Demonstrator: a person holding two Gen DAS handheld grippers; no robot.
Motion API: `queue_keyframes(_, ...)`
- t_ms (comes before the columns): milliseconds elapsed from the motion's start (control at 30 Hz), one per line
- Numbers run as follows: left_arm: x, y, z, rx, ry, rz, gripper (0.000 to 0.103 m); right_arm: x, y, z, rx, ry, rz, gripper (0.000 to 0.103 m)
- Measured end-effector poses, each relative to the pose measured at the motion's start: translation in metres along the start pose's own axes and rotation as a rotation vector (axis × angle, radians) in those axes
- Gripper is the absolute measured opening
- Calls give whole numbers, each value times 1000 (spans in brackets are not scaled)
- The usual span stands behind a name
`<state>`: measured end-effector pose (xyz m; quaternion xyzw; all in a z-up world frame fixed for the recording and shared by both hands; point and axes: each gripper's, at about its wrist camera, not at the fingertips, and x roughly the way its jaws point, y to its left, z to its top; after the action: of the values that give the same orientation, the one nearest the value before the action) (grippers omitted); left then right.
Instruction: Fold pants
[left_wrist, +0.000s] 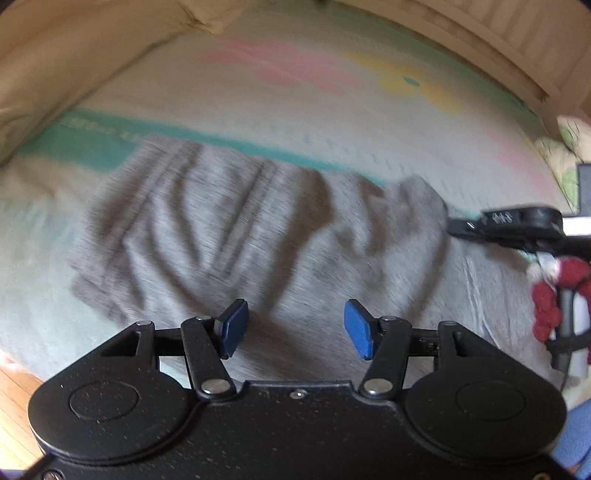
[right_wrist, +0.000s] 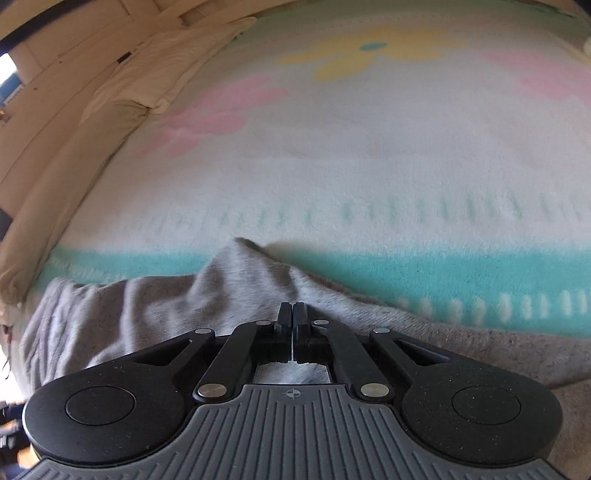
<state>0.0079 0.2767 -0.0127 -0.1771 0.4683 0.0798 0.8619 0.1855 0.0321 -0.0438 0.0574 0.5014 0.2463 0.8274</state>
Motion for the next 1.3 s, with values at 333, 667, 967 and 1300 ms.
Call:
queue_keyframes(333,-15,44,14,-142,-45,98,69,-47,22,-52,-112,160,75,1)
queue_keyframes(667,-8,61,14,-265,-42,87,71,-34,33,-82,-204,274,77,2)
queue_keyframes(967,-14,93,12,-406,-72,170,79,-35,32,-78,-203,285,77,2)
queue_keyframes(1300,23,114,18,-526,-15,94,85,-43,35,-81,-223,268,148,3)
